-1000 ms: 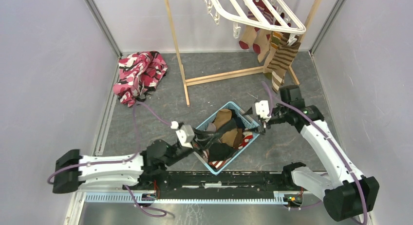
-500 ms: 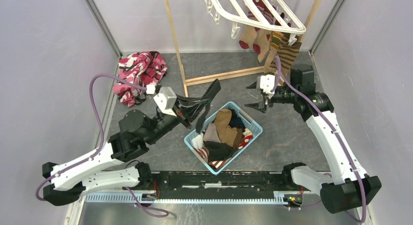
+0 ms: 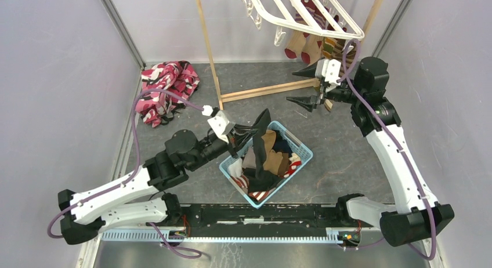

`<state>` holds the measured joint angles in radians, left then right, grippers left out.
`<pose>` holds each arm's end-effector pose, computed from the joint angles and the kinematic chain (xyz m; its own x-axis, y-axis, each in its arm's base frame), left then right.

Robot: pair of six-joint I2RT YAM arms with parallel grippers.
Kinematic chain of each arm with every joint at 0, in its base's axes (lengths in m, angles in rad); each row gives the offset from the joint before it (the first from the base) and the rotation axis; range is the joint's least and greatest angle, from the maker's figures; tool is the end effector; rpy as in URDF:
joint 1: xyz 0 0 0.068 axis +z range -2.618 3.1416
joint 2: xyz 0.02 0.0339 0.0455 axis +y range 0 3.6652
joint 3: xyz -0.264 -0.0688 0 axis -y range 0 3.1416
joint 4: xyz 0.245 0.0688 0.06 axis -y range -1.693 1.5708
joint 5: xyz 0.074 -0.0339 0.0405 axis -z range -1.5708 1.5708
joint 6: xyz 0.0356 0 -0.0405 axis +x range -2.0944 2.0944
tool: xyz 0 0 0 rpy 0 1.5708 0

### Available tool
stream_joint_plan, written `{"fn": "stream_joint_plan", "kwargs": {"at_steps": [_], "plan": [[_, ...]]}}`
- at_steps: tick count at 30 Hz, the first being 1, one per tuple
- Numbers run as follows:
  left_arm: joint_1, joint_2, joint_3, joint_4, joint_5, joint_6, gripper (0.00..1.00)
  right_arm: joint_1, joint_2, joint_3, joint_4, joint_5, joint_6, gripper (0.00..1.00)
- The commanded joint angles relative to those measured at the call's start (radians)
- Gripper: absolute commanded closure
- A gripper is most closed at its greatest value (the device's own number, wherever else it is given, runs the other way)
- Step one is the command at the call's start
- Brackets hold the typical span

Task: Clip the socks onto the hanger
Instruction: Pick up the sock from the bin.

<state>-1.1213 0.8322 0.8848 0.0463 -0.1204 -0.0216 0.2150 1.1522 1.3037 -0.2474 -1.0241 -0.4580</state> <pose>0.0875 -0.1716 0.3923 0.0247 -0.1005 -0.9946 0.8429 0.5370 -0.0333 0.2259 0.0805 0.4421 0.3324 -0.1627 -0.9290 -0.8860 0.2838 -0.3668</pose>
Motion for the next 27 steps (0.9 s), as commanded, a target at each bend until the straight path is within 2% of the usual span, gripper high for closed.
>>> {"fn": "stream_joint_plan", "kwargs": {"at_steps": [1, 5, 9, 13, 17, 21, 24, 27], "plan": [[0.042, 0.063, 0.016, 0.080, 0.074, 0.002, 0.98, -0.002, 0.000, 0.006, 0.027, -0.112, -0.011, 0.19], [0.099, 0.115, 0.037, 0.099, 0.145, 0.002, 0.98, 0.011, -0.030, -0.037, -0.159, -0.184, -0.204, 0.18], [0.142, 0.166, 0.048, 0.129, 0.216, -0.011, 0.98, 0.115, -0.058, -0.129, -0.246, -0.072, -0.305, 0.19], [0.147, 0.194, 0.035, 0.179, 0.271, -0.008, 0.98, 0.168, -0.072, -0.174, -0.222, -0.003, -0.287, 0.20], [0.147, 0.199, 0.021, 0.193, 0.222, -0.021, 0.98, 0.169, -0.099, -0.173, -0.212, 0.079, -0.273, 0.21], [0.149, 0.202, -0.044, 0.293, 0.134, -0.135, 0.98, 0.146, -0.151, -0.168, -0.205, 0.213, -0.239, 0.19], [0.148, 0.226, -0.089, 0.387, 0.076, -0.261, 0.98, 0.102, -0.175, -0.165, -0.213, 0.209, -0.212, 0.18], [0.148, 0.272, -0.095, 0.412, -0.021, -0.368, 0.98, 0.088, -0.194, -0.193, -0.218, 0.162, -0.196, 0.18]]}}
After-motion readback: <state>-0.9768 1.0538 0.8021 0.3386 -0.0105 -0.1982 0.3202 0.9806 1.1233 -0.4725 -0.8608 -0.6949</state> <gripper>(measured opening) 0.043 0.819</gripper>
